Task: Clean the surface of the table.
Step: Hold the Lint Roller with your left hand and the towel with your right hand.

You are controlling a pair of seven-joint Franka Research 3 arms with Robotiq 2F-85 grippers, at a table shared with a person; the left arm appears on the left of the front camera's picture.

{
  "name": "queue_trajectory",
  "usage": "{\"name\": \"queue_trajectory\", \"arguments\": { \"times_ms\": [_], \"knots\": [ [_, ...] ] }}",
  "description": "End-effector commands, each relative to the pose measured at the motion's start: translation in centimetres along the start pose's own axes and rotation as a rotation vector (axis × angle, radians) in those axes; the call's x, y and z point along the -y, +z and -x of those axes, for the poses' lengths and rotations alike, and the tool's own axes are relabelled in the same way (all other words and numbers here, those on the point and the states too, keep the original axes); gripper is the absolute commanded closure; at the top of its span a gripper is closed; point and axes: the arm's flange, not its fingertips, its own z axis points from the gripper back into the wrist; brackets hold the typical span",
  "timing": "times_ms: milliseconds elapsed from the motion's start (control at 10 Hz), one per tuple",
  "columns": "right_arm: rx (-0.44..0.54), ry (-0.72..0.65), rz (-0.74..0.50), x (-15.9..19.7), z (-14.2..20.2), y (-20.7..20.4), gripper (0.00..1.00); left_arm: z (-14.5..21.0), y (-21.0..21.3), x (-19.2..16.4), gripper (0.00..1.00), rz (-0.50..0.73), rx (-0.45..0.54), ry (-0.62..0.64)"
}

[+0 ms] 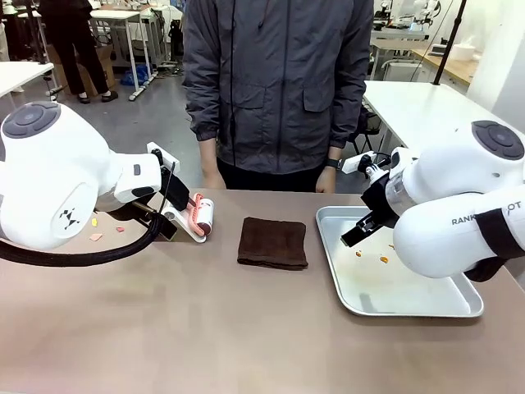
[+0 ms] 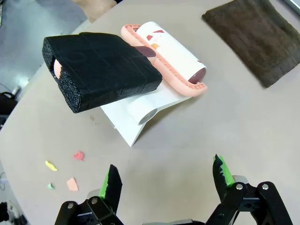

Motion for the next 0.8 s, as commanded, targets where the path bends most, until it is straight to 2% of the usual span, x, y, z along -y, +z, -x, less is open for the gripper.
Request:
{"name": "queue_trajectory", "arguments": {
  "times_ms": [0, 300, 400, 500, 600, 700],
  "knots": [
    [0.001, 0.000, 0.000, 0.0, 0.0, 0.0, 0.00, 0.0, 0.0, 0.0, 0.00, 0.000, 0.000, 0.000],
    [0.000, 0.000, 0.000, 0.0, 0.0, 0.0, 0.00, 0.0, 0.0, 0.0, 0.00, 0.000, 0.000, 0.000],
    [-0.010, 0.026, -0.030, 0.0, 0.6, 1.1, 0.00, 0.4, 1.0, -0.6, 0.00, 0.034, -0.052, 0.098],
    [-0.096, -0.012, -0.100, 0.1, 1.0, 2.4, 0.00, 0.7, 1.9, -1.3, 0.00, 0.107, -0.121, 0.196],
    [-0.148, -0.114, -0.114, 0.2, 1.0, 4.0, 0.00, 1.0, 2.6, -2.1, 0.00, 0.072, -0.228, 0.357],
    [-0.158, -0.203, -0.123, 0.1, 1.3, 5.5, 0.00, 1.5, 3.2, -2.9, 0.00, 0.076, -0.288, 0.467]
  ]
}}
